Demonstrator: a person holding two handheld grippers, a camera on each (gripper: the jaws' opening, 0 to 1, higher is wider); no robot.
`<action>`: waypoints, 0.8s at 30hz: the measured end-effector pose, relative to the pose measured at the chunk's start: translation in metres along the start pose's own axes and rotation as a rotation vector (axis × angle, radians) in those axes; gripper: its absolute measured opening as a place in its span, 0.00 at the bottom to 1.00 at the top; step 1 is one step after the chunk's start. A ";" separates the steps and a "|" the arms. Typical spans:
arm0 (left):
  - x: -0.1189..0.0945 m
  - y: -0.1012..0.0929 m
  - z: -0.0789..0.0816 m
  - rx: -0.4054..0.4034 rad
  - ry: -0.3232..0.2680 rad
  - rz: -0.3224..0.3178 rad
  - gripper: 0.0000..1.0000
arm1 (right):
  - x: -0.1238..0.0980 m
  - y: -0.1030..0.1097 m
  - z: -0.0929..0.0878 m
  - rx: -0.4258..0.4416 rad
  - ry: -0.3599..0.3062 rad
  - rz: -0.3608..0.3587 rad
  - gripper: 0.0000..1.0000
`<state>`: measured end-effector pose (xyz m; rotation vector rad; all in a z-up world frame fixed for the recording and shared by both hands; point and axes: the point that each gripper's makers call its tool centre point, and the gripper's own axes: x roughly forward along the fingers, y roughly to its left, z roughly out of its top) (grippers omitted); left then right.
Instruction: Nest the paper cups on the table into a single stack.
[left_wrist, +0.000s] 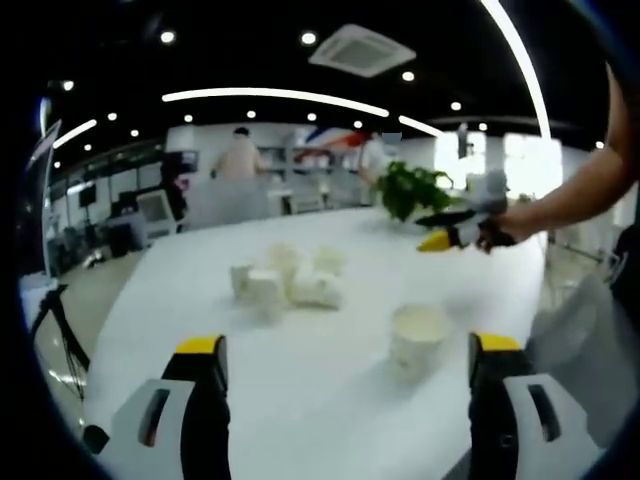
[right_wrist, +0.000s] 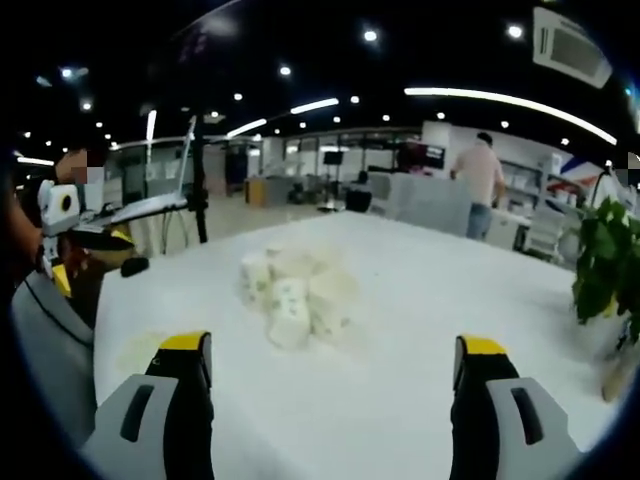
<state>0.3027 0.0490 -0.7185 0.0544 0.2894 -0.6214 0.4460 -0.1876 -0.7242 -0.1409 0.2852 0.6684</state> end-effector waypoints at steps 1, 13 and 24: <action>0.000 -0.001 0.001 0.002 -0.006 -0.001 0.99 | 0.004 0.000 0.002 0.002 -0.006 0.002 0.99; -0.003 0.008 -0.004 0.003 0.020 0.039 0.99 | 0.047 -0.001 0.000 0.010 0.024 0.051 0.95; -0.004 0.014 -0.010 0.005 0.038 0.051 0.99 | 0.084 -0.003 0.012 0.030 0.016 0.065 0.95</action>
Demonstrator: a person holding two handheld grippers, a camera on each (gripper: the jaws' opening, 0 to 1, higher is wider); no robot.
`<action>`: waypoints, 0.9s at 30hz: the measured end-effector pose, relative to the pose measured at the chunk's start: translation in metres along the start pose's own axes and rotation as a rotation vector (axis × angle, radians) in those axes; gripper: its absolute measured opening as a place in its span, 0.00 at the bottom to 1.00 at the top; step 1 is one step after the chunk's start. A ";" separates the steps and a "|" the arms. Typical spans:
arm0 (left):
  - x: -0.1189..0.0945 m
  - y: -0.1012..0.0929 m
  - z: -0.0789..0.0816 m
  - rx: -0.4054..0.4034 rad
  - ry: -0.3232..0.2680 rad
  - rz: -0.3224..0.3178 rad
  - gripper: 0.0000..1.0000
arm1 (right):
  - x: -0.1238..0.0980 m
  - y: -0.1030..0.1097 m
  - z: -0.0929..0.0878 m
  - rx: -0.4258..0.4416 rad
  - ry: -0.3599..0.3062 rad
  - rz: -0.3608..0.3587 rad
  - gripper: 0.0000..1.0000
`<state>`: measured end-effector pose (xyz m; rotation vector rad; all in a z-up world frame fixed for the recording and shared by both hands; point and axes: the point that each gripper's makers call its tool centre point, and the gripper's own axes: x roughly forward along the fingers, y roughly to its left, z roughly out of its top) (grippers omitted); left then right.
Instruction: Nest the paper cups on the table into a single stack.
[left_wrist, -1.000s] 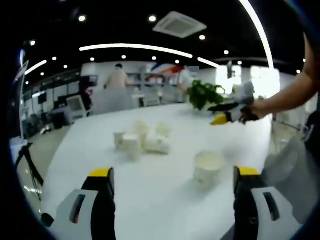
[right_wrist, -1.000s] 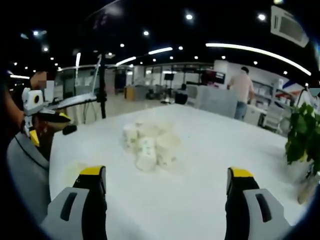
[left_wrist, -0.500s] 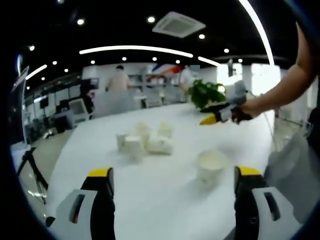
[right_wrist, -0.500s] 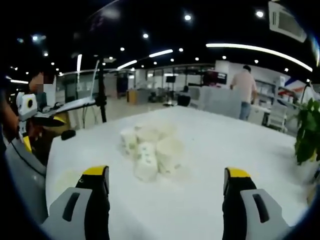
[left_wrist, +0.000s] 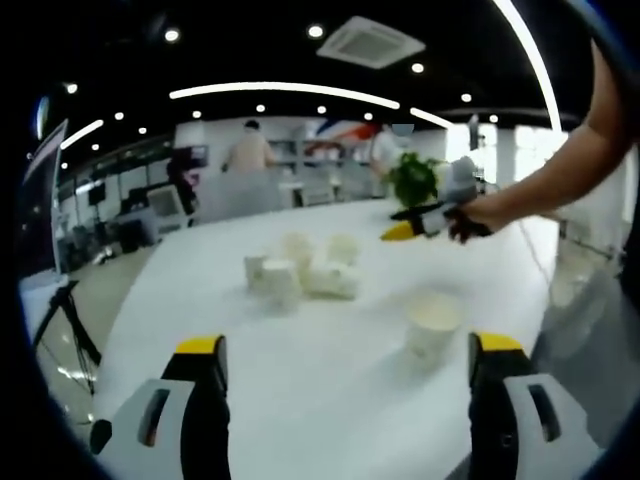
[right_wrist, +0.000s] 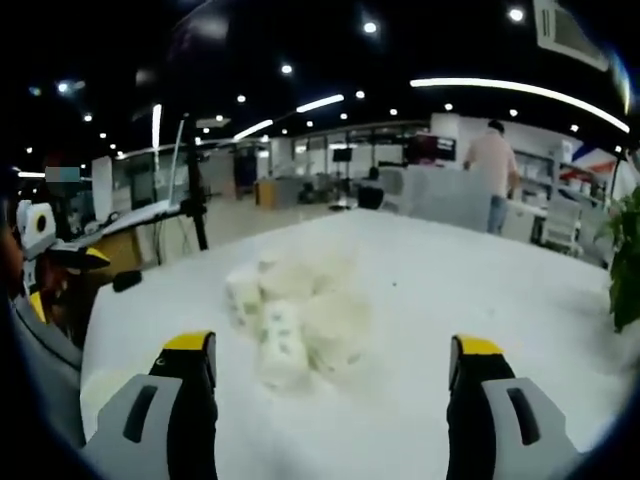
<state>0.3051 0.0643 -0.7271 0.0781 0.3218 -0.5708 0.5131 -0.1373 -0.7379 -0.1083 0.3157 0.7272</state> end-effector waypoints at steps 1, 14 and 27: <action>0.000 -0.001 0.000 0.000 0.000 -0.004 0.99 | 0.004 0.000 0.002 0.002 -0.004 0.003 0.95; -0.001 0.000 -0.003 0.002 0.010 -0.001 0.99 | 0.041 -0.008 -0.005 -0.006 0.034 0.001 0.86; 0.000 0.003 -0.009 -0.005 0.035 0.004 0.97 | 0.076 -0.013 -0.024 -0.033 0.116 0.008 0.59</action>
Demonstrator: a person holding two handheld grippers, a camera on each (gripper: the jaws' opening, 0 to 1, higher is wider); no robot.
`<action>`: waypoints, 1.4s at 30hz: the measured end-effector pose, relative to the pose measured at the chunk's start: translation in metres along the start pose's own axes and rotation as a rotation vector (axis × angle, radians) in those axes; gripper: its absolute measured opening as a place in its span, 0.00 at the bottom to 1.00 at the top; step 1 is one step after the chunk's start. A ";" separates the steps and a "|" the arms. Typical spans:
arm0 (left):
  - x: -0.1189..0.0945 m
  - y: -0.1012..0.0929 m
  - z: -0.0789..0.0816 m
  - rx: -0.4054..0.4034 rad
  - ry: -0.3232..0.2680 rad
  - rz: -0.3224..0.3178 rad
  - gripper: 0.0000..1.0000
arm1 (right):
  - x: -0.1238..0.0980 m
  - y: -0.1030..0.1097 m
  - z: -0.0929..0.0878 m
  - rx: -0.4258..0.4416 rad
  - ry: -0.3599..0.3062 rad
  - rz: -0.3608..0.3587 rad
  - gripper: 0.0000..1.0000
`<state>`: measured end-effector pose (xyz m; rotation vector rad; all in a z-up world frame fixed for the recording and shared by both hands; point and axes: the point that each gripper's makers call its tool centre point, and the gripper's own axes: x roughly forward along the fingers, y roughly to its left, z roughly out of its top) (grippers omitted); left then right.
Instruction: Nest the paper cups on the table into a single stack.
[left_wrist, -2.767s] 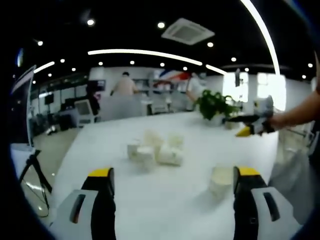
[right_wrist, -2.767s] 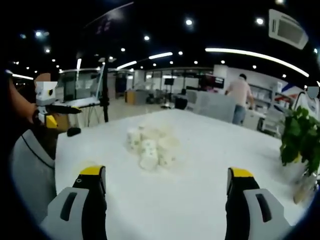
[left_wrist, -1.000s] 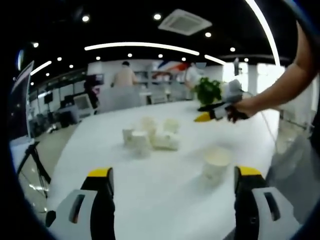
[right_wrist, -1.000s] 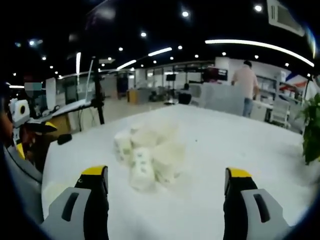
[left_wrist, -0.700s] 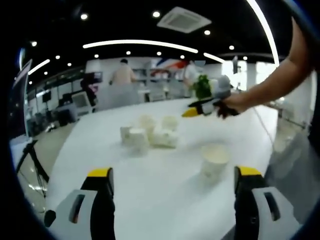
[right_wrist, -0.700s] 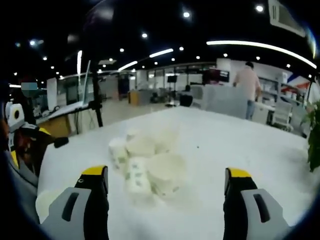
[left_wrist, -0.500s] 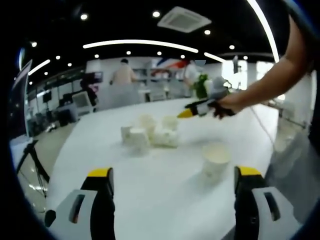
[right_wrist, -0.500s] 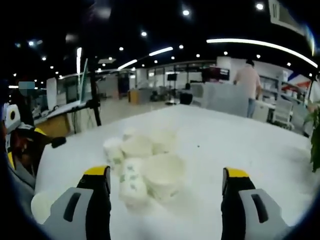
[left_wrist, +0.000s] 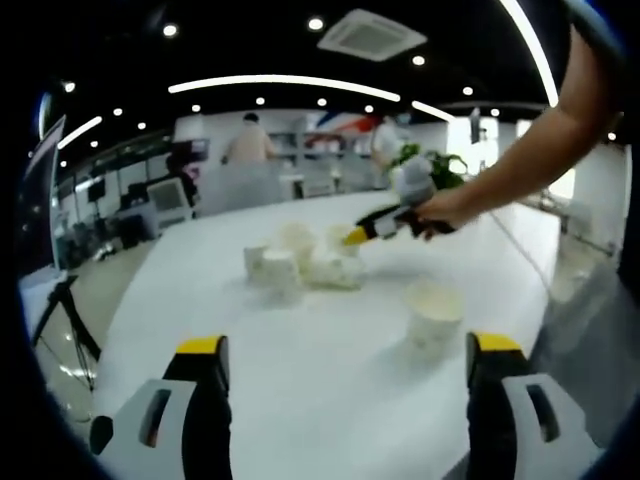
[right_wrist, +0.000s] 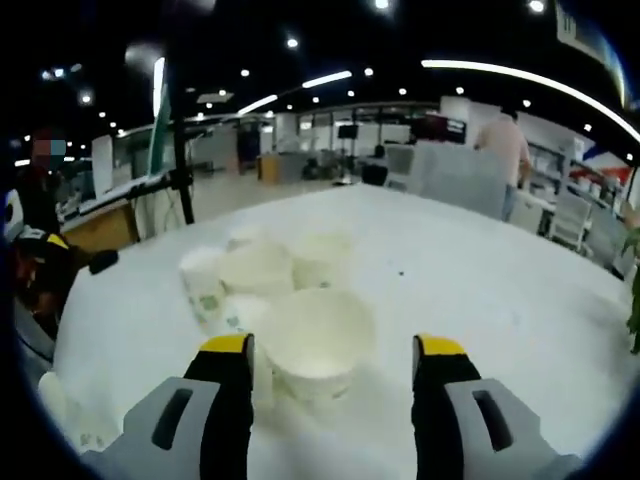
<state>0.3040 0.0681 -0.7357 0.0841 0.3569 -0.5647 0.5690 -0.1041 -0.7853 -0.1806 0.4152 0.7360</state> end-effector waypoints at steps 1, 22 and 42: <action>0.000 0.000 0.000 0.000 0.002 -0.001 0.97 | 0.001 0.000 -0.001 0.009 0.003 0.002 0.57; -0.001 0.006 0.002 0.001 -0.006 0.026 0.94 | 0.015 -0.001 -0.011 0.048 0.047 0.040 0.39; 0.000 0.008 -0.002 0.008 0.001 0.027 0.96 | 0.011 -0.005 -0.001 0.051 0.022 0.027 0.37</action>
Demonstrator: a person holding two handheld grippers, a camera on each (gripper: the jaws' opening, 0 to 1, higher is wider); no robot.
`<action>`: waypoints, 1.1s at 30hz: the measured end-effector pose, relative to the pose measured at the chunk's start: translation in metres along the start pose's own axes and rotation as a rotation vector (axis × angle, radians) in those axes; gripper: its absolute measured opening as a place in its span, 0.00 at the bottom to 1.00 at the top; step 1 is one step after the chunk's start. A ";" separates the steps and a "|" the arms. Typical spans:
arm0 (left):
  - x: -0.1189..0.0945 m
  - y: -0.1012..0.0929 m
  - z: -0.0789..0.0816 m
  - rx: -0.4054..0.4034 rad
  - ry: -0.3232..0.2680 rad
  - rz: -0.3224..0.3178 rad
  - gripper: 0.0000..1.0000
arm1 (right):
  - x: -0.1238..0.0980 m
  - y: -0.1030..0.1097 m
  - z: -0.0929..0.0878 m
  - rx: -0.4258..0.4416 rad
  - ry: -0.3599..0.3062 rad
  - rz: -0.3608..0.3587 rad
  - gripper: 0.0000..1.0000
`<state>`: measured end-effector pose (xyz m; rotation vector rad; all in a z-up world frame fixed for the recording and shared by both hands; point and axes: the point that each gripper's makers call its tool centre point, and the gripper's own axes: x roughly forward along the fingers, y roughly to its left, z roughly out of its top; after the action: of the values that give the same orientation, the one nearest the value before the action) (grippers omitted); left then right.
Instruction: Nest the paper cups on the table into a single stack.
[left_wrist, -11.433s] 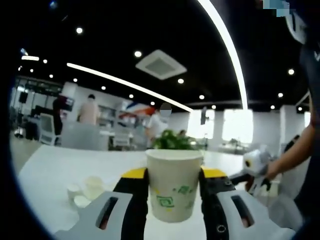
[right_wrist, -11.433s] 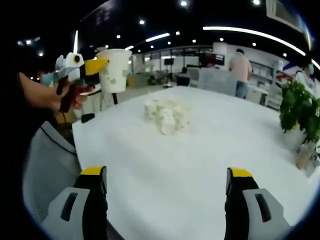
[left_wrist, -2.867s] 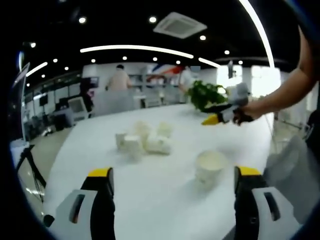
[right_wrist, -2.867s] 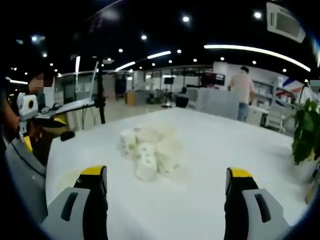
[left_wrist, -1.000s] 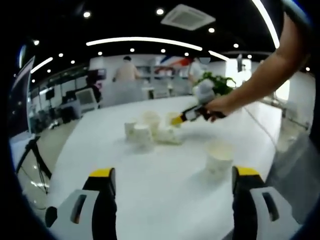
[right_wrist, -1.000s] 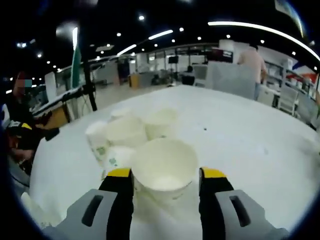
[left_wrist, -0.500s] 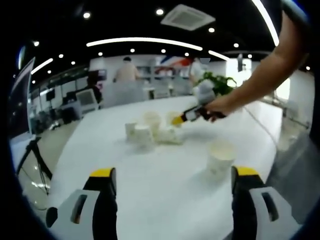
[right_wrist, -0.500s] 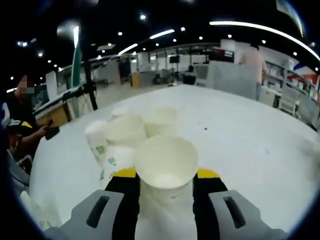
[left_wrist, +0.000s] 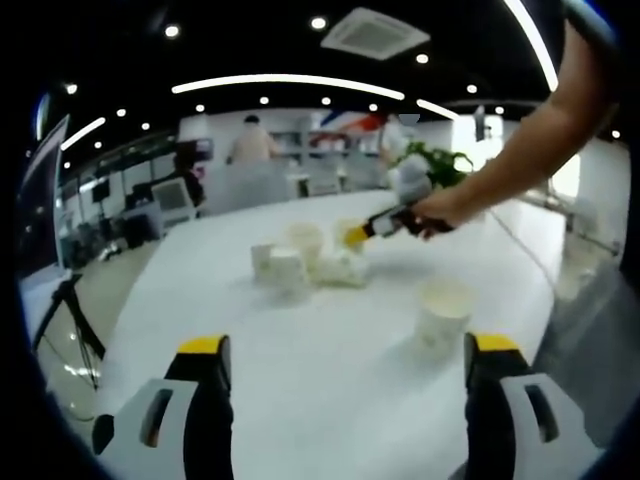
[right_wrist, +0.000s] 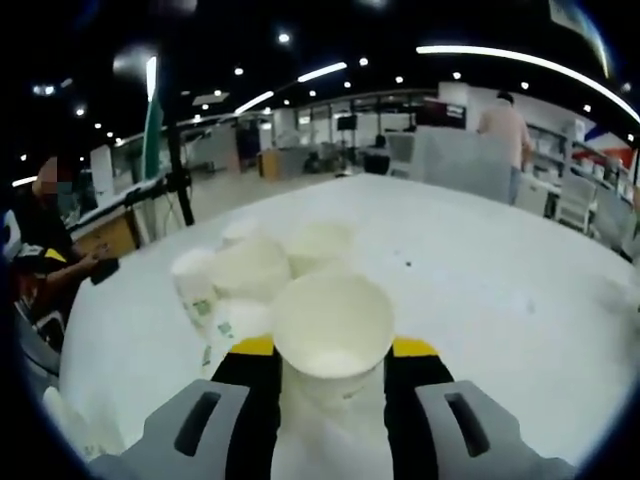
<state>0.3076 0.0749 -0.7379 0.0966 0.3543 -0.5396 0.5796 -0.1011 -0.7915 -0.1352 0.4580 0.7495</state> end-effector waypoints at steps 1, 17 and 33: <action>0.000 0.000 0.000 0.004 0.001 0.002 0.97 | -0.001 0.000 0.001 -0.001 -0.003 0.001 0.37; 0.002 -0.001 -0.005 0.017 0.022 -0.004 0.99 | -0.020 -0.016 0.044 -0.023 -0.046 0.001 0.36; 0.002 -0.012 -0.008 0.011 0.034 -0.054 0.99 | -0.038 -0.023 0.082 -0.053 -0.085 -0.005 0.35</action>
<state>0.3001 0.0651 -0.7464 0.1070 0.3883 -0.5942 0.6001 -0.1188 -0.7020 -0.1528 0.3572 0.7601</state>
